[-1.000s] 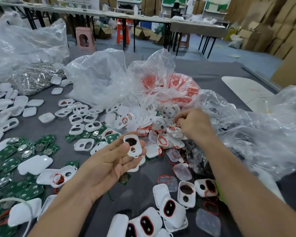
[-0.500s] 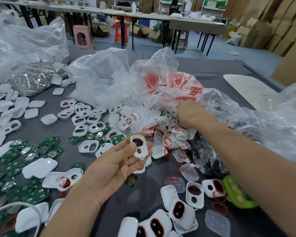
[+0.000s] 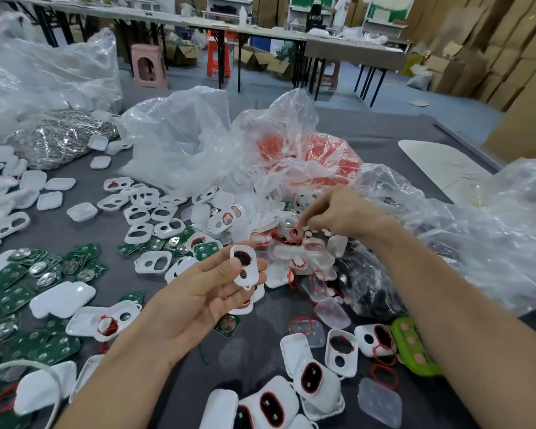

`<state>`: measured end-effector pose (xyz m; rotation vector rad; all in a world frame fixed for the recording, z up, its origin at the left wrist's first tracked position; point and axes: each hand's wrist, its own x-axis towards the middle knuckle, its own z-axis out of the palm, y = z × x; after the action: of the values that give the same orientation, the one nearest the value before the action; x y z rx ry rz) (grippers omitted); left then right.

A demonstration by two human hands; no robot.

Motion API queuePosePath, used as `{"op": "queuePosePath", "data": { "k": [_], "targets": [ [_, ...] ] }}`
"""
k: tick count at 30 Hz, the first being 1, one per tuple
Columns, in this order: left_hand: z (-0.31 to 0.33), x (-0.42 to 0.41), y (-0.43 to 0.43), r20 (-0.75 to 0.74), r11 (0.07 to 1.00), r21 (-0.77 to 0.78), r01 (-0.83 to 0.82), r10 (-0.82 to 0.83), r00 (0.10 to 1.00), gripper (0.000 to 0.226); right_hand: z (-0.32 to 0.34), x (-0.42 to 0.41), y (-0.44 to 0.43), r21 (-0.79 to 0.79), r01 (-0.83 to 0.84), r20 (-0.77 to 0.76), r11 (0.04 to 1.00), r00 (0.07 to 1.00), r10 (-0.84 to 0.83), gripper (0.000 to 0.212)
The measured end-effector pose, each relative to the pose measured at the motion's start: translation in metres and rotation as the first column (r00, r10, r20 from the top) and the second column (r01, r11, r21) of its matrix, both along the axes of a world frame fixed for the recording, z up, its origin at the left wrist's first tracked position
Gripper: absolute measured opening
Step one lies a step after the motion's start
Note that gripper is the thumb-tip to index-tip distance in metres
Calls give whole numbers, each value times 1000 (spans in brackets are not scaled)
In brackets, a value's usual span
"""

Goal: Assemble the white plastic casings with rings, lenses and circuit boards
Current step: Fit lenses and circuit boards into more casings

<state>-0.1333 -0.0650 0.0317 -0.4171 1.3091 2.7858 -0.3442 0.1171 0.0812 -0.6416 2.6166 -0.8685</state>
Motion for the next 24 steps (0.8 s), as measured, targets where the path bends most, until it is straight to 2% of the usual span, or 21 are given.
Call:
{"op": "queuePosePath", "data": {
  "k": [2,5,6,11,14,16,20,23,24],
  "targets": [
    [0,1,-1,-1,1000,-3,-8,8,1000,31,-5,-9,-4,98,102,-220,990,972,-79,29],
    [0,1,-1,-6,1000,-14,-7,7,1000,31,-18,-12,-7,348,104,-323,932,946,15,17],
    [0,0,-1,-5,1000,-12,-8,7,1000,31,-23,-11,-9,376,103,-338,921,941,33,16],
    [-1,0,0,-6,1000,-13,-6,6,1000,30,-33,-1,-12,341,123,-438,932,898,42,18],
    [-1,0,0,-6,1000,-17,3,-3,1000,31,-32,1,-10,275,141,-411,951,911,-16,16],
    [-2,1,0,-9,1000,-6,7,-7,1000,31,-29,-2,-11,305,131,-393,943,920,-1,7],
    [-2,2,-1,-11,1000,1,13,-13,1000,32,-25,-12,-13,384,98,-383,918,922,63,17],
    [-3,1,-2,-16,999,42,13,-12,1000,36,-25,-10,-9,284,94,-342,954,940,9,5],
    [-4,1,-2,-21,998,53,17,-15,1000,35,-23,-6,-8,239,106,-352,965,936,-16,9]
  ]
}}
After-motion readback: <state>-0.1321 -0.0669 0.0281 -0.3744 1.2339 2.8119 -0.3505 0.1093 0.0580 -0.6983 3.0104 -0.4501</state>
